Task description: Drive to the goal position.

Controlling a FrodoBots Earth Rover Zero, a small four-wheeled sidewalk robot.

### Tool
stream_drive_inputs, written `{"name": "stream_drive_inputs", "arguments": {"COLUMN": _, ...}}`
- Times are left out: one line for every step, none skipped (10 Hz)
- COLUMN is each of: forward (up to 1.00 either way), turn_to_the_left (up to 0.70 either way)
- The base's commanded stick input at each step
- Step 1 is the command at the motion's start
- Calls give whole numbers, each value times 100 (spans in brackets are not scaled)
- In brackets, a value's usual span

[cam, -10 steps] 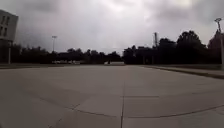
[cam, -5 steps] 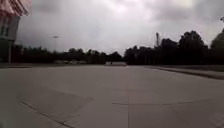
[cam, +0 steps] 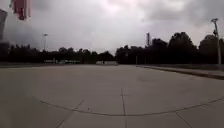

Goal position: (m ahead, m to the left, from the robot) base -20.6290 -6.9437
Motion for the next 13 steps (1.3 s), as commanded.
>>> {"name": "stream_drive_inputs", "arguments": {"forward": 70, "turn_to_the_left": -24}}
{"name": "stream_drive_inputs", "arguments": {"forward": 70, "turn_to_the_left": -24}}
{"name": "stream_drive_inputs", "arguments": {"forward": 70, "turn_to_the_left": 0}}
{"name": "stream_drive_inputs", "arguments": {"forward": 70, "turn_to_the_left": 0}}
{"name": "stream_drive_inputs", "arguments": {"forward": 70, "turn_to_the_left": 0}}
{"name": "stream_drive_inputs", "arguments": {"forward": 70, "turn_to_the_left": 0}}
{"name": "stream_drive_inputs", "arguments": {"forward": 70, "turn_to_the_left": 0}}
{"name": "stream_drive_inputs", "arguments": {"forward": 70, "turn_to_the_left": 0}}
{"name": "stream_drive_inputs", "arguments": {"forward": 70, "turn_to_the_left": 0}}
{"name": "stream_drive_inputs", "arguments": {"forward": 70, "turn_to_the_left": 0}}
{"name": "stream_drive_inputs", "arguments": {"forward": 70, "turn_to_the_left": 0}}
{"name": "stream_drive_inputs", "arguments": {"forward": 70, "turn_to_the_left": 0}}
{"name": "stream_drive_inputs", "arguments": {"forward": 70, "turn_to_the_left": 0}}
